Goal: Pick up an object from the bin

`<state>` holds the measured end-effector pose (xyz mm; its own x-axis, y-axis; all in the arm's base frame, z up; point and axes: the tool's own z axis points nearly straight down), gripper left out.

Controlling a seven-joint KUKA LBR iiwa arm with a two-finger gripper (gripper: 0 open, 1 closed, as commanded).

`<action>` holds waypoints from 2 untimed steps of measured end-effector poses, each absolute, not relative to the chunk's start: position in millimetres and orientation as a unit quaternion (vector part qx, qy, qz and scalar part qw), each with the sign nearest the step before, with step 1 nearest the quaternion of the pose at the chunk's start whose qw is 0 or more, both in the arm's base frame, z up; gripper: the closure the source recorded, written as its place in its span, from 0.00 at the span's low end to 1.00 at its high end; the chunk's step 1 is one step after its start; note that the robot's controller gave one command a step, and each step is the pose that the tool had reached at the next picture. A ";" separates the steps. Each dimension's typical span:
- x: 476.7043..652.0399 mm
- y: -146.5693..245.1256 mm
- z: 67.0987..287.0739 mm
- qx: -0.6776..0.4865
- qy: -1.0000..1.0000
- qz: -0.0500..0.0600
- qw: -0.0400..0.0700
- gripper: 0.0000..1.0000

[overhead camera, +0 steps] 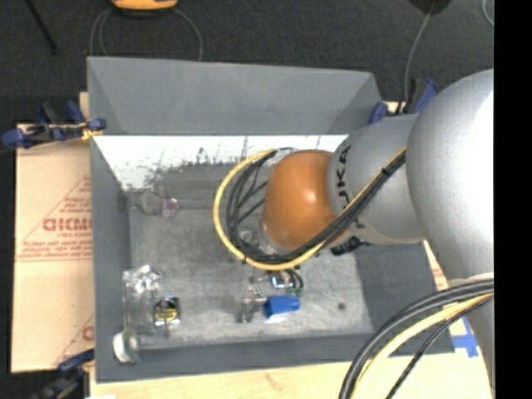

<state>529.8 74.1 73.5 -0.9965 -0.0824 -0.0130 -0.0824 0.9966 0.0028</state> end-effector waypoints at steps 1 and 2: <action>507.3 13.8 74.2 -0.052 0.999 0.001 0.009 0.00; 508.3 16.3 75.3 -0.052 0.999 0.002 0.009 1.00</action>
Offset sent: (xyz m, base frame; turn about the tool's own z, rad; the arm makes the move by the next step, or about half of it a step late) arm -0.0269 -0.0587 -0.0035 -0.0253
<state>508.3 16.3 75.3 -0.9944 -0.1038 -0.0174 -0.1039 0.9946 0.0024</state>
